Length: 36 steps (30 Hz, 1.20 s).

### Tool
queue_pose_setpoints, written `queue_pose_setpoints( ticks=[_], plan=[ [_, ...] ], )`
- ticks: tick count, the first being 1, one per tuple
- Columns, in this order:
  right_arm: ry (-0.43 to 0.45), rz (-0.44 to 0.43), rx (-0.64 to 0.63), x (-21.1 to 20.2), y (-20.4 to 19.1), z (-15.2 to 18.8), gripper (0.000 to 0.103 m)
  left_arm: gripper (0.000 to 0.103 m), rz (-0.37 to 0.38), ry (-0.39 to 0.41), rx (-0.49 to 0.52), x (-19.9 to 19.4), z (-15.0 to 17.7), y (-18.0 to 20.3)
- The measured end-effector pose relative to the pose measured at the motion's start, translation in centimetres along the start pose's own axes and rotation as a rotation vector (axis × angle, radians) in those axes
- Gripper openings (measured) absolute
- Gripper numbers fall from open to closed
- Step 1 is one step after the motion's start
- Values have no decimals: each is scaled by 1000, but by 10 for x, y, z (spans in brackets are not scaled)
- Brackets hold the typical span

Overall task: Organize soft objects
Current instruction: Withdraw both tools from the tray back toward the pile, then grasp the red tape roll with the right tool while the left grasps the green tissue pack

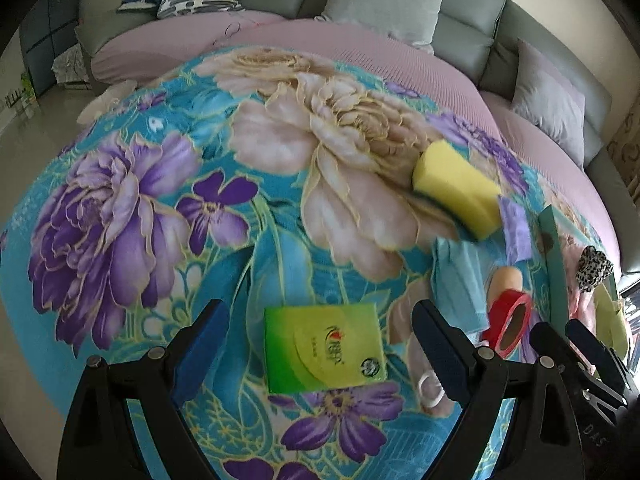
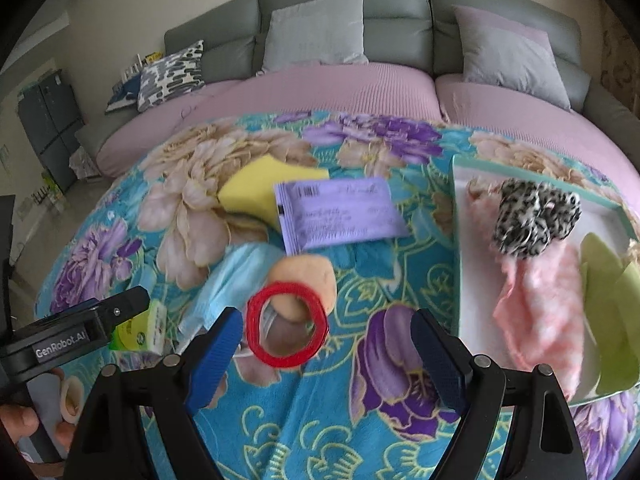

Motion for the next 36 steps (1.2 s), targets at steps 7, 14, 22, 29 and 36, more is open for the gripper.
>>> queue_pose_setpoints(
  ticks=[7,14,22,29,36],
  plan=[
    [-41,-3,4,11,-5,9,88,93,4,-49,-6,8,11,-6],
    [-62,-1,-21,22,-15,13,88,93,15,-67,-2,15,15,-7],
    [-73,-1,-15,28,-16,15,85,93,17,-74,27,24,16,0],
    [-77,-7,-6,31,-15,15,78,81,12,-70,38,27,14,2],
    [-78,-29,-6,32,-19,15,67,69,35,-63,26,24,12,-3]
  ],
)
Point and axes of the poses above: each gripper's, at about its wrist camera, not at the fingertips, and x roughly the way its jaws point, y to its right, z to its underside, the point moved 4 cm from there along x, roughly the way its jaws point, and after that the axes turned 5 degrees about y, right-handed, at the moved point
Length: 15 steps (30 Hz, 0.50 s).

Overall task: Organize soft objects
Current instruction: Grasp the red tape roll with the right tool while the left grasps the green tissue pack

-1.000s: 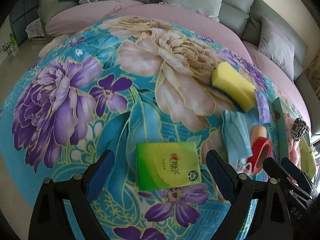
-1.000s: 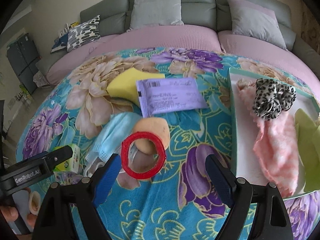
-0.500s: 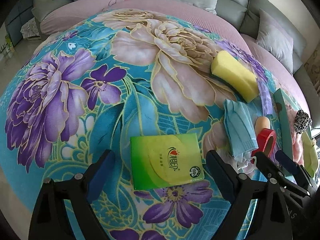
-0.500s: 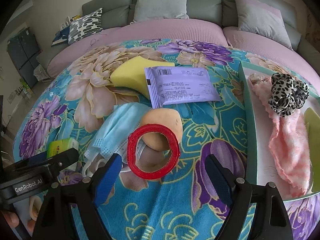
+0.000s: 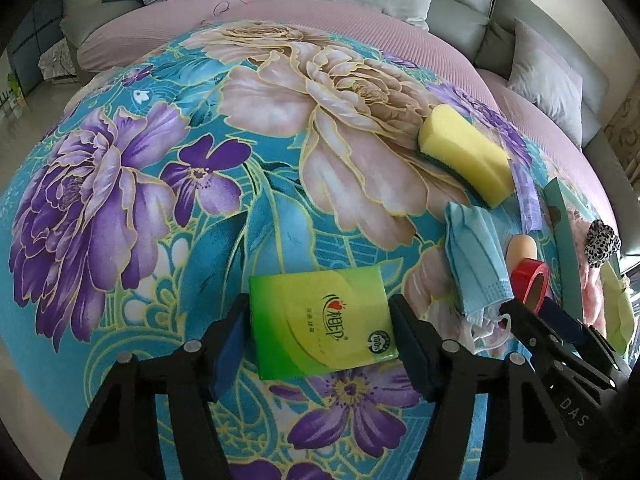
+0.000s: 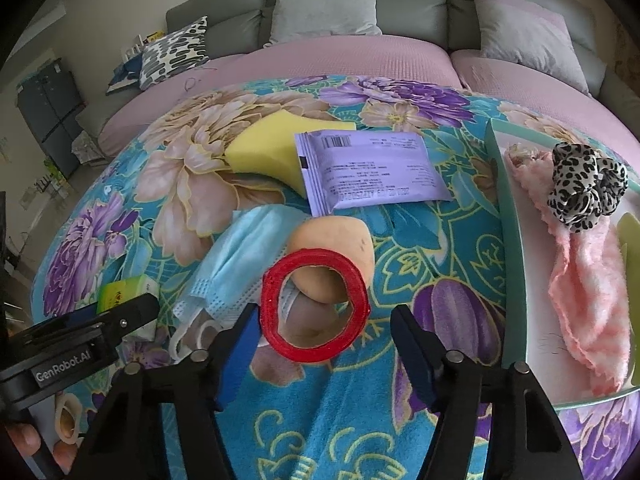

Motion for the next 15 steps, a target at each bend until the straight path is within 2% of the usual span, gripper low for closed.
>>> queue_pose_setpoints(
  ticks=[7,15],
  plan=[
    [-2,-38,6,0,-3,0,55,69,1,2,-1,-2,2,-2],
    [-1,-44,9,0,-2,0,55,69,2,2,-2,-2,1,-3]
  ],
)
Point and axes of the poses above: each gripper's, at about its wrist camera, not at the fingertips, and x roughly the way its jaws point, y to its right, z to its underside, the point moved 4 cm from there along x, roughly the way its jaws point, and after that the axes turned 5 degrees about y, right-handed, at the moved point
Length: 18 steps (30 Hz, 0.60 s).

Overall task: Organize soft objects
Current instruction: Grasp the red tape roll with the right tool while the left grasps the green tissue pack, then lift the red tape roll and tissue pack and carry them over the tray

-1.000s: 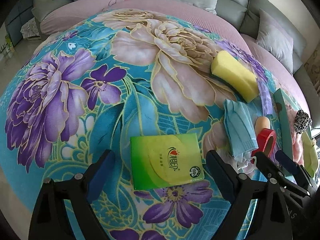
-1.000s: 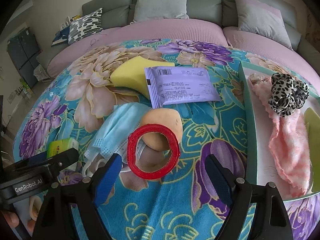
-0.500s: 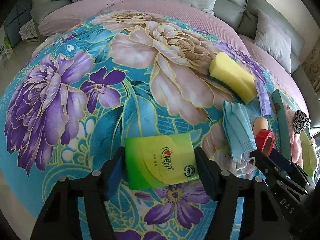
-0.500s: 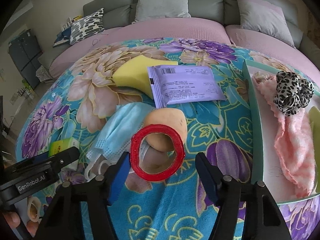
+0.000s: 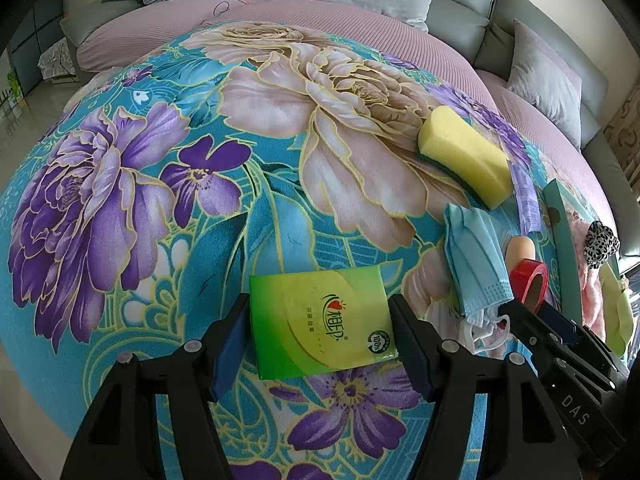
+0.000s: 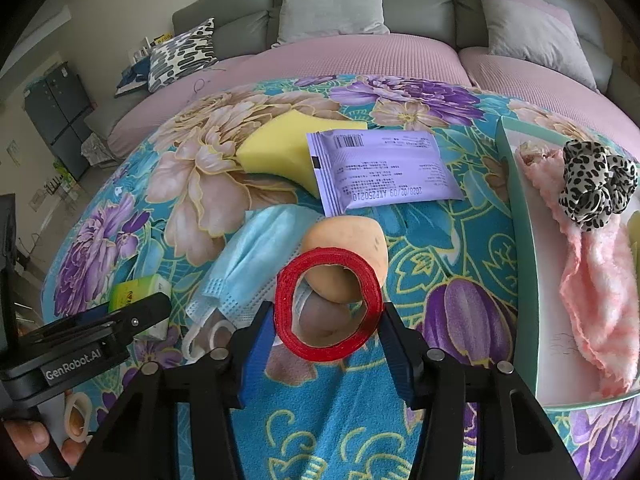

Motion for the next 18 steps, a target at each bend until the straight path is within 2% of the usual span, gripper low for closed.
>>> queue_pose_setpoints(
  ticks=[11,18],
  plan=[
    [14,-7,-1,-6,-1,-3,55,68,13,16,-9,-9,-3,2],
    [109,-20,16,-35,2,-16,55,68,33,86,-3,-32,-14,9]
  ],
)
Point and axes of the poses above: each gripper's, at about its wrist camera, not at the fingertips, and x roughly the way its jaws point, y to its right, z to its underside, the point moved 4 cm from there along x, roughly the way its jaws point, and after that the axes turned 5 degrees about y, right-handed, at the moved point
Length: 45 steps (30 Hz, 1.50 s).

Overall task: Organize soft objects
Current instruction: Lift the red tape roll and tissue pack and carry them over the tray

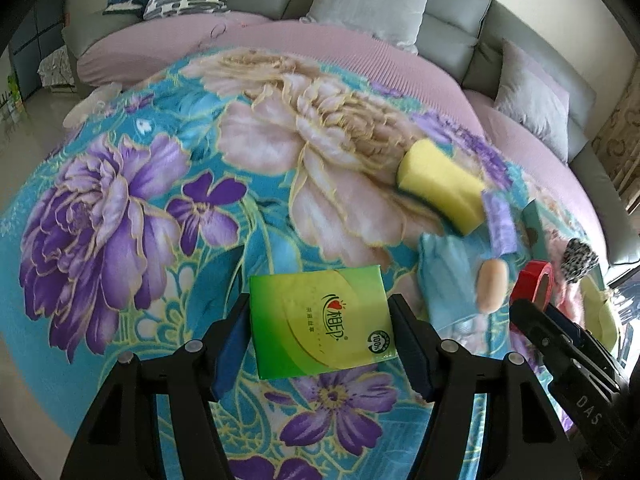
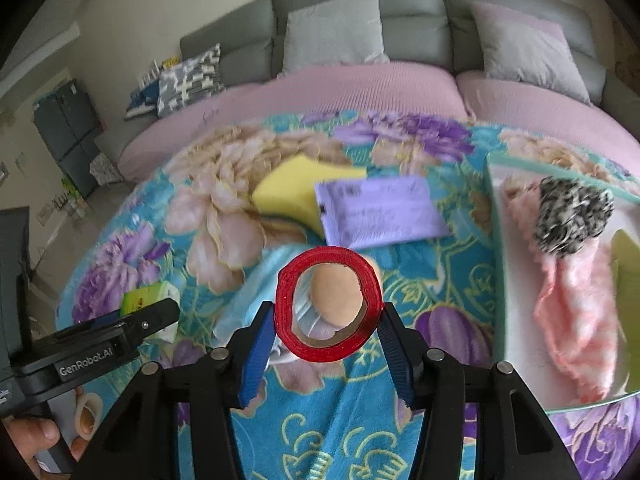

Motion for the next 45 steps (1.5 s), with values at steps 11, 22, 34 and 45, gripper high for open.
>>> queue_pose_setpoints(
  ticks=[11,22,34,45],
  plan=[
    [111,61,103,-38,47,-21,55,68,75,66,79,-20,-18,48],
    [168,154,264,-68,123,-20,55,68,153,75,254,-22,-22,135],
    [127,238,385,-74,188,1,55,69,268,60,420,-12,-9,232],
    [182,257,426,-93,202,0,55,69,325,23,486,5,8,271]
  ],
)
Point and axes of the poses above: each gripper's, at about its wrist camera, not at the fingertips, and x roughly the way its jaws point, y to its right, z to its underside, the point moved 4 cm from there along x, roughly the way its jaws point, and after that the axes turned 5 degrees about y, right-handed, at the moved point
